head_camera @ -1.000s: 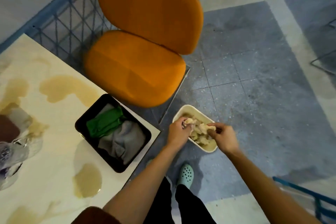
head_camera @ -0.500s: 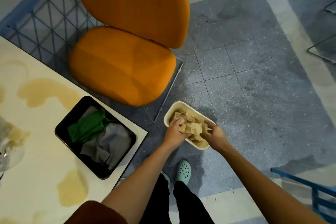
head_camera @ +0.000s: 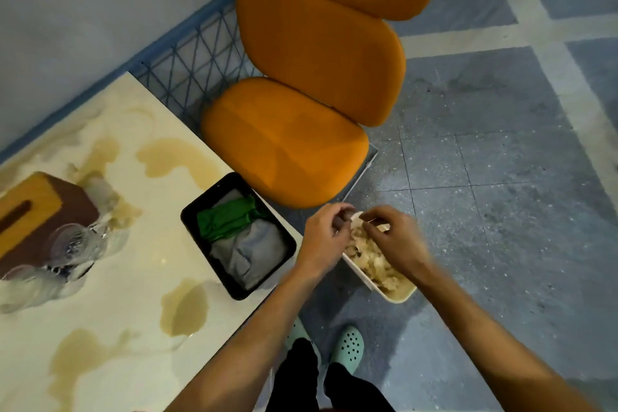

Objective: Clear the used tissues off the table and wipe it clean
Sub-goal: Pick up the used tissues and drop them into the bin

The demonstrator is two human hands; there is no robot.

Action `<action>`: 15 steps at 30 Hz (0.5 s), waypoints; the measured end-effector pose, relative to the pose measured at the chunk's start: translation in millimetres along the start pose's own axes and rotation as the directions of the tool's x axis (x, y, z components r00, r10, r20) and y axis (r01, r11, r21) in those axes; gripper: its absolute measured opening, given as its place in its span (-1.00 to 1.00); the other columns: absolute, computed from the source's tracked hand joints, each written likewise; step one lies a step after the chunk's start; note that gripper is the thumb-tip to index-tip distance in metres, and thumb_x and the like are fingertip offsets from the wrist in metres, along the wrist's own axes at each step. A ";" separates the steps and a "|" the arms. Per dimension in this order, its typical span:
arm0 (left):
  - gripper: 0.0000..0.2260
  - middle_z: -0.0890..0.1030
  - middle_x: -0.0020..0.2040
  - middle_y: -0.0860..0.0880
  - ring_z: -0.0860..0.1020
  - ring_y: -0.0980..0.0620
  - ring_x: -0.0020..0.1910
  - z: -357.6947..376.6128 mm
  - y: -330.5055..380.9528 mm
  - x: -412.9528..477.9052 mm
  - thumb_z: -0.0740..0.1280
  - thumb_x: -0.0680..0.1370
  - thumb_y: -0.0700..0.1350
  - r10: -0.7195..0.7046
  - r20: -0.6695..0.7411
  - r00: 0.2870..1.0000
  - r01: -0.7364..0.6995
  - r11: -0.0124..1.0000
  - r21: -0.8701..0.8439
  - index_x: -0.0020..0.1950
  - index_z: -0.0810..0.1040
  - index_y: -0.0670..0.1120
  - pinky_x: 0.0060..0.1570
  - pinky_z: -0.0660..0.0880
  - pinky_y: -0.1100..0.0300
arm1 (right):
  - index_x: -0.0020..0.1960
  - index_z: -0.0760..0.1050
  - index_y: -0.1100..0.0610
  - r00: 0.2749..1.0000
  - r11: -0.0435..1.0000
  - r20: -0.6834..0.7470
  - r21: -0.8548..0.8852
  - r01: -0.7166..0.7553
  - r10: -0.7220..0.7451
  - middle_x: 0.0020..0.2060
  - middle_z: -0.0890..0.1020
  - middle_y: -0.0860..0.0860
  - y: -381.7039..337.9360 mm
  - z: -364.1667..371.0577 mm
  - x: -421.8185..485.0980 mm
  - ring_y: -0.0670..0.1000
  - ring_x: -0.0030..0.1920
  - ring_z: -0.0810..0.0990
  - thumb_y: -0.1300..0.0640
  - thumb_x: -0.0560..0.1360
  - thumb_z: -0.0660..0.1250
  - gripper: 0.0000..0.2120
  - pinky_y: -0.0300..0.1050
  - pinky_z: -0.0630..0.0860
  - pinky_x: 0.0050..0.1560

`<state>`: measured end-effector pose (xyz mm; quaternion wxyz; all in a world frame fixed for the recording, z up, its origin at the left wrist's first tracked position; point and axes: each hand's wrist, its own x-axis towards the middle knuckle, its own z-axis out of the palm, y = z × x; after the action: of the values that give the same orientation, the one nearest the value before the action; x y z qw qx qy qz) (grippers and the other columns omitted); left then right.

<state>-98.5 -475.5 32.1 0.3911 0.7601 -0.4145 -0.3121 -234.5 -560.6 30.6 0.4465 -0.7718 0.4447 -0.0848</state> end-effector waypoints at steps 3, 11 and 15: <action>-0.79 0.55 -0.06 0.09 0.50 0.33 -0.12 -37.2 3.8 -13.3 0.33 0.54 -0.26 0.018 -0.156 0.988 -0.019 1.000 -0.001 0.16 0.59 -0.09 -0.13 0.41 0.48 | 0.14 0.56 0.04 0.988 0.989 0.017 -0.007 0.151 -0.151 -0.01 0.58 -0.10 -47.4 -5.4 8.6 -0.17 -0.03 0.54 0.15 0.55 0.33 -0.82 -0.35 0.46 -0.05; -0.83 0.59 0.00 0.10 0.54 0.21 -0.04 -142.2 -1.3 -67.1 0.32 0.57 -0.19 -0.092 -0.422 0.902 0.081 0.996 -0.045 0.12 0.60 0.00 -0.06 0.45 0.41 | 0.03 0.61 0.15 0.881 0.889 0.153 -0.027 0.457 -0.448 -0.07 0.64 0.01 -155.2 22.3 26.2 -0.05 -0.06 0.59 0.21 0.52 0.36 -0.90 -0.45 0.43 -0.17; -0.82 0.63 -0.07 0.10 0.57 0.16 -0.14 -195.3 -8.3 -106.1 0.32 0.55 -0.21 -0.134 -0.559 0.818 0.089 0.990 -0.106 0.07 0.61 0.02 -0.16 0.53 0.26 | 0.02 0.60 0.07 0.801 0.830 0.263 -0.005 0.558 -0.538 -0.10 0.60 -0.10 -212.0 58.5 18.8 -0.18 -0.10 0.56 0.17 0.55 0.34 -0.91 -0.53 0.41 -0.18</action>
<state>11.8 -314.2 138.5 0.5054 0.8261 -0.2231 -0.1110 -63.0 -495.5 153.3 0.4234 -0.8892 0.1457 -0.0939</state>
